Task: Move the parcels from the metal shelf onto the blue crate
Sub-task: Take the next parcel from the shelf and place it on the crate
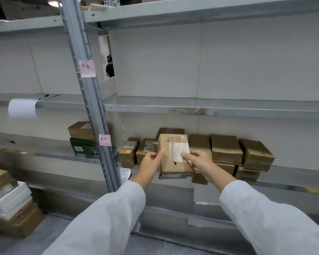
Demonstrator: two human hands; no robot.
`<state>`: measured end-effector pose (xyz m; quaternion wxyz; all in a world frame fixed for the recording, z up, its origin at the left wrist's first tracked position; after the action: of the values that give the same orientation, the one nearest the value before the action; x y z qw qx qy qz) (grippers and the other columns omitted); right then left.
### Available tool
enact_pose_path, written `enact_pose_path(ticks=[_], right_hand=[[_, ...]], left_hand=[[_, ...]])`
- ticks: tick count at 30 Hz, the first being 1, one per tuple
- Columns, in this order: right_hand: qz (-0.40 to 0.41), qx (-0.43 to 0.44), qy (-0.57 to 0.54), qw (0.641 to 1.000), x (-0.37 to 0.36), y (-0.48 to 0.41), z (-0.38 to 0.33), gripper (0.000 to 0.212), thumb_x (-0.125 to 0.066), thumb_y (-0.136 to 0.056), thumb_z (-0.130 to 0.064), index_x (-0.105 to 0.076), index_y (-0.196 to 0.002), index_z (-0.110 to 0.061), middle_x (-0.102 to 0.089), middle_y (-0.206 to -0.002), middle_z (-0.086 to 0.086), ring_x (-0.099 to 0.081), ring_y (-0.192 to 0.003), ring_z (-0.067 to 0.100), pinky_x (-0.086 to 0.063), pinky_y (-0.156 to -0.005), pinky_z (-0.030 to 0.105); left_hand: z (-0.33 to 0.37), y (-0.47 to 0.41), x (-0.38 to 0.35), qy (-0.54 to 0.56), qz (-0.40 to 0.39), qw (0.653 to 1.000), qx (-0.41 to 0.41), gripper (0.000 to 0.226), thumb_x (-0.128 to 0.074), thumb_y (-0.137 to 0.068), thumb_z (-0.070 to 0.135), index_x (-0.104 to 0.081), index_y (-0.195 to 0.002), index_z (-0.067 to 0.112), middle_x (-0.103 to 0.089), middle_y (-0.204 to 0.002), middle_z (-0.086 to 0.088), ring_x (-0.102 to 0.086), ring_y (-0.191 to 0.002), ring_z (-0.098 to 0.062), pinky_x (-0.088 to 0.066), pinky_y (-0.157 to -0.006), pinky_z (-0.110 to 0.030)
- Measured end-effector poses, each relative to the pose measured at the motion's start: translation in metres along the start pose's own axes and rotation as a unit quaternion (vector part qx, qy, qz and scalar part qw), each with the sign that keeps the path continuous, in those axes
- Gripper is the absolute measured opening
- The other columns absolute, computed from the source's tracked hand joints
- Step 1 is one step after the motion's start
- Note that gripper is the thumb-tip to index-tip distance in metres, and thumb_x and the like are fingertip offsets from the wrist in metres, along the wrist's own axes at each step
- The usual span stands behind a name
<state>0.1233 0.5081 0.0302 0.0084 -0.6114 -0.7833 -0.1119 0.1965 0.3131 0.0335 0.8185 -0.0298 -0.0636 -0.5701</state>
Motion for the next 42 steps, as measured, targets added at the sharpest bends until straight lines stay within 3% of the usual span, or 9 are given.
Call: enact_pose_path(ticks=[5,9,13,19,22,27,31,35,42], right_hand=[[0.017,-0.018,0.008,1.0,0.007,0.002,0.019,0.039,-0.071,-0.085,-0.04,-0.059,-0.118,-0.023,-0.064,-0.102,-0.011,-0.062,-0.087,0.006,-0.047,-0.055,0.018],[0.036,-0.037,0.018,0.998,0.011,-0.002,0.019,0.039,-0.069,-0.087,-0.036,-0.06,-0.122,-0.021,-0.063,-0.106,-0.008,-0.06,-0.09,0.007,-0.046,-0.06,0.021],[0.08,-0.04,0.021,0.996,0.02,0.002,0.01,0.036,-0.068,-0.089,-0.034,-0.06,-0.121,-0.022,-0.064,-0.104,-0.01,-0.059,-0.087,0.003,-0.046,-0.06,0.02],[0.174,-0.043,0.015,0.984,0.08,0.026,-0.005,0.03,-0.069,-0.088,-0.033,-0.061,-0.116,-0.022,-0.063,-0.093,-0.013,-0.061,-0.086,0.007,-0.055,-0.071,0.027],[0.217,-0.053,0.014,0.975,0.113,0.049,0.006,0.036,-0.067,-0.09,-0.033,-0.061,-0.122,-0.019,-0.066,-0.101,-0.008,-0.063,-0.092,0.01,-0.054,-0.068,0.026],[0.311,-0.077,0.002,0.947,0.187,0.103,0.037,0.039,-0.067,-0.09,-0.031,-0.062,-0.126,-0.015,-0.068,-0.117,0.001,-0.065,-0.104,0.02,-0.056,-0.09,0.037],[0.371,-0.065,-0.006,0.926,0.255,0.158,0.054,0.035,-0.066,-0.09,-0.031,-0.067,-0.122,-0.017,-0.07,-0.105,-0.006,-0.065,-0.093,0.008,-0.051,-0.072,0.022],[0.421,-0.082,-0.019,0.903,0.332,0.215,0.079,0.03,-0.067,-0.088,-0.034,-0.07,-0.116,-0.023,-0.071,-0.107,-0.007,-0.066,-0.095,0.012,-0.057,-0.08,0.032],[0.474,-0.098,-0.028,0.875,0.475,0.318,0.126,0.033,-0.062,-0.092,-0.033,-0.067,-0.121,-0.019,-0.068,-0.11,-0.002,-0.064,-0.097,0.017,-0.052,-0.073,0.03]], left_hand=[[-0.018,-0.011,-0.02,-0.04,-0.024,0.999,0.001,0.042,-0.074,-0.083,0.044,-0.057,-0.11,0.017,-0.065,-0.108,0.001,-0.064,-0.097,-0.01,-0.054,-0.075,-0.023],[-0.028,-0.026,-0.027,-0.049,-0.04,0.998,0.004,0.048,-0.075,-0.082,0.041,-0.06,-0.116,0.011,-0.067,-0.11,-0.001,-0.064,-0.099,-0.015,-0.056,-0.088,-0.035],[-0.021,-0.048,-0.037,-0.057,-0.086,0.995,-0.011,0.046,-0.075,-0.082,0.043,-0.062,-0.115,0.015,-0.067,-0.103,0.006,-0.064,-0.093,-0.007,-0.055,-0.077,-0.025],[0.007,-0.053,-0.098,-0.046,-0.186,0.981,-0.025,0.037,-0.073,-0.083,0.045,-0.062,-0.108,0.02,-0.069,-0.103,0.005,-0.066,-0.092,-0.011,-0.057,-0.074,-0.03],[0.01,-0.042,-0.142,-0.045,-0.227,0.973,-0.024,0.045,-0.073,-0.082,0.045,-0.061,-0.115,0.016,-0.068,-0.105,0.004,-0.065,-0.094,-0.012,-0.056,-0.084,-0.033],[0.013,0.0,-0.231,-0.053,-0.316,0.946,-0.046,0.05,-0.071,-0.083,0.05,-0.058,-0.118,0.017,-0.067,-0.108,0.005,-0.065,-0.095,-0.01,-0.055,-0.08,-0.027],[0.026,0.046,-0.309,-0.062,-0.364,0.927,-0.063,0.049,-0.072,-0.083,0.048,-0.053,-0.117,0.017,-0.064,-0.109,0.004,-0.062,-0.099,-0.012,-0.052,-0.086,-0.028],[0.043,0.105,-0.393,-0.058,-0.409,0.907,-0.08,0.043,-0.072,-0.086,0.04,-0.049,-0.114,0.017,-0.06,-0.106,0.005,-0.061,-0.097,-0.011,-0.048,-0.073,-0.018],[0.055,0.22,-0.546,-0.052,-0.448,0.889,-0.077,0.042,-0.075,-0.084,0.035,-0.051,-0.11,0.012,-0.062,-0.104,0.0,-0.061,-0.093,-0.012,-0.05,-0.079,-0.025]])
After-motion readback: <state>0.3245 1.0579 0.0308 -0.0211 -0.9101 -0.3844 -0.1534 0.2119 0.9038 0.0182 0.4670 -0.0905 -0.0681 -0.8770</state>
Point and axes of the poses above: each hand's wrist, its own y-axis away from the middle knuckle, its own x-axis out of the back of the hand, z = x × y, the point moved 6 cm from there along -y, towards the middle knuckle
